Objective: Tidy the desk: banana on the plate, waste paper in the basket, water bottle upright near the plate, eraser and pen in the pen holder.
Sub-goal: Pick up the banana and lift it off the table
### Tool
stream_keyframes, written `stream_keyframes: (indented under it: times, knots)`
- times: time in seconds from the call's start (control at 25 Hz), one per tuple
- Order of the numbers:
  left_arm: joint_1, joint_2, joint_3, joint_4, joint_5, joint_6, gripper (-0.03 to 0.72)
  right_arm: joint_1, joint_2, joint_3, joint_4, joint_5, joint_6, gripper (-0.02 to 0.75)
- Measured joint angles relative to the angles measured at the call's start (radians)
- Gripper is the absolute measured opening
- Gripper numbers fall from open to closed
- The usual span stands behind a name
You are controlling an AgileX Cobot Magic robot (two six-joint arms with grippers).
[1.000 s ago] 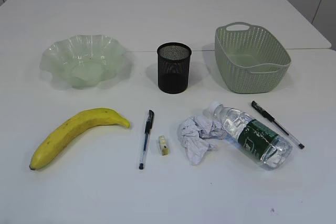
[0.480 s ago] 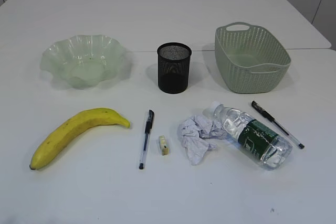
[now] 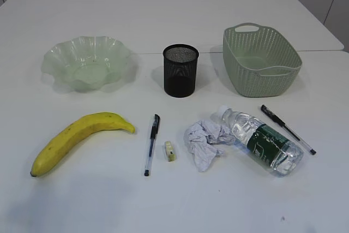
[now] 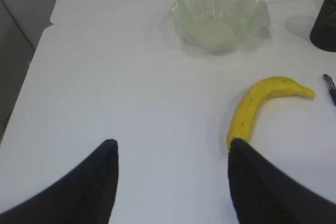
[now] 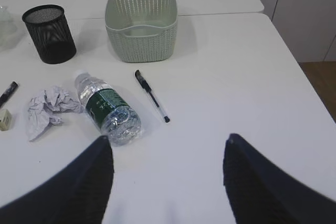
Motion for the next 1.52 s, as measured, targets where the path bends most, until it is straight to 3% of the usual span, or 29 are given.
stream_keyframes:
  times: [0.28,0.52,0.6,0.84,1.12,1.52]
  knots:
    - [-0.018,0.362,-0.149,0.075,-0.243,0.006,0.465,0.000,0.245,-0.014,0.007,-0.081,-0.022,0.469]
    - [-0.208,0.617,-0.283,0.199,-0.298,0.008,0.465,0.000,0.483,-0.073,0.046,-0.093,-0.043,0.467]
    - [-0.240,0.704,-0.330,0.205,-0.271,0.008,0.465,0.000,0.534,-0.119,0.071,-0.095,-0.081,0.466]
    - [-0.301,0.929,-0.455,0.205,-0.163,0.008,0.465,0.000,0.642,-0.267,0.098,-0.080,-0.130,0.466]
    - [-0.332,1.076,-0.507,0.193,-0.115,0.010,0.465,0.000,0.768,-0.357,0.106,-0.044,-0.132,0.465]
    - [-0.334,1.293,-0.570,0.008,-0.038,0.182,0.465,0.000,0.891,-0.363,0.141,-0.033,-0.193,0.463]
